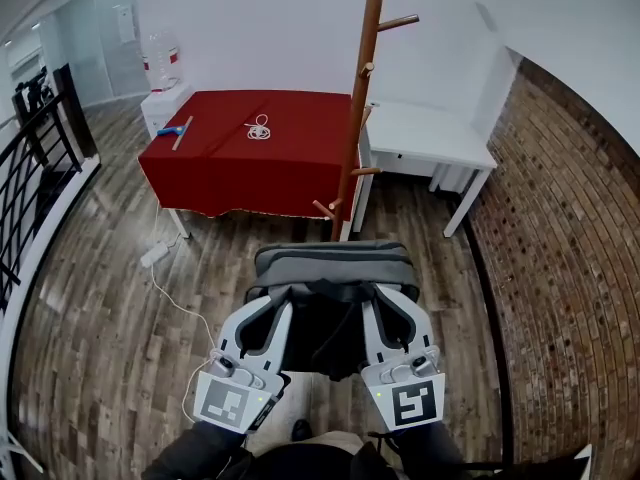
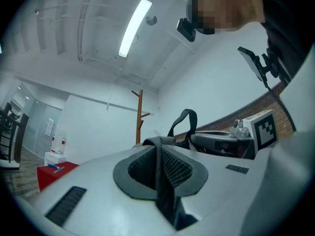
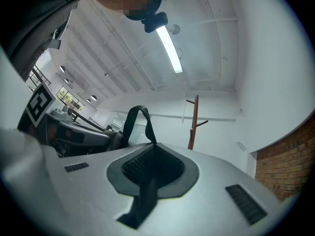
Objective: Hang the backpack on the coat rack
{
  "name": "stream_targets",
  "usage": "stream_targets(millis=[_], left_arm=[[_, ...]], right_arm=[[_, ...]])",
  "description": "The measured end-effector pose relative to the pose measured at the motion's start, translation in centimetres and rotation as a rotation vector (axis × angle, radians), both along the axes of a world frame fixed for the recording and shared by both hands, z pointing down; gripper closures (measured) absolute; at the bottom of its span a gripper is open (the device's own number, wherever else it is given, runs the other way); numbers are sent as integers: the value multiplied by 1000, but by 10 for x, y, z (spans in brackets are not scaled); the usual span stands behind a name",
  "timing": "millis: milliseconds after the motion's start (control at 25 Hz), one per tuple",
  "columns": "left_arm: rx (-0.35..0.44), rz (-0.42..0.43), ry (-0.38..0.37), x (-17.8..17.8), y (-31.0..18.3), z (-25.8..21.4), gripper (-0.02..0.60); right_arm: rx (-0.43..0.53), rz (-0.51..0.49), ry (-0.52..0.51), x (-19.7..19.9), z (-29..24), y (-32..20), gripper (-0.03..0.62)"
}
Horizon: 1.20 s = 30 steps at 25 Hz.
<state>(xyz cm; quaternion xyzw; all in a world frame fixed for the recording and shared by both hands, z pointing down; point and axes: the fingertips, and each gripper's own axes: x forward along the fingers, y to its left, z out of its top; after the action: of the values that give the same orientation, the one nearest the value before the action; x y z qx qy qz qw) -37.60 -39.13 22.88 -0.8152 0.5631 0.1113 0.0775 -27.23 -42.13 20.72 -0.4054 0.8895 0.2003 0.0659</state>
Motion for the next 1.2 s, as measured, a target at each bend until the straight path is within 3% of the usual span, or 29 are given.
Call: stream_targets(millis=[400, 480, 760, 1040, 1200], left_arm=[[30, 17, -49, -7, -20, -11, 538], [45, 25, -46, 0, -29, -16, 538], [-8, 44, -44, 20, -62, -12, 538], [44, 75, -41, 39, -91, -32, 538], [16, 65, -42, 48, -108, -40, 538]], right_arm=[[35, 3, 43, -5, -11, -19, 576], [30, 6, 16, 0, -14, -27, 576], [3, 20, -5, 20, -12, -62, 576], [25, 12, -8, 39, -27, -91, 576], [38, 9, -12, 50, -40, -108, 576]])
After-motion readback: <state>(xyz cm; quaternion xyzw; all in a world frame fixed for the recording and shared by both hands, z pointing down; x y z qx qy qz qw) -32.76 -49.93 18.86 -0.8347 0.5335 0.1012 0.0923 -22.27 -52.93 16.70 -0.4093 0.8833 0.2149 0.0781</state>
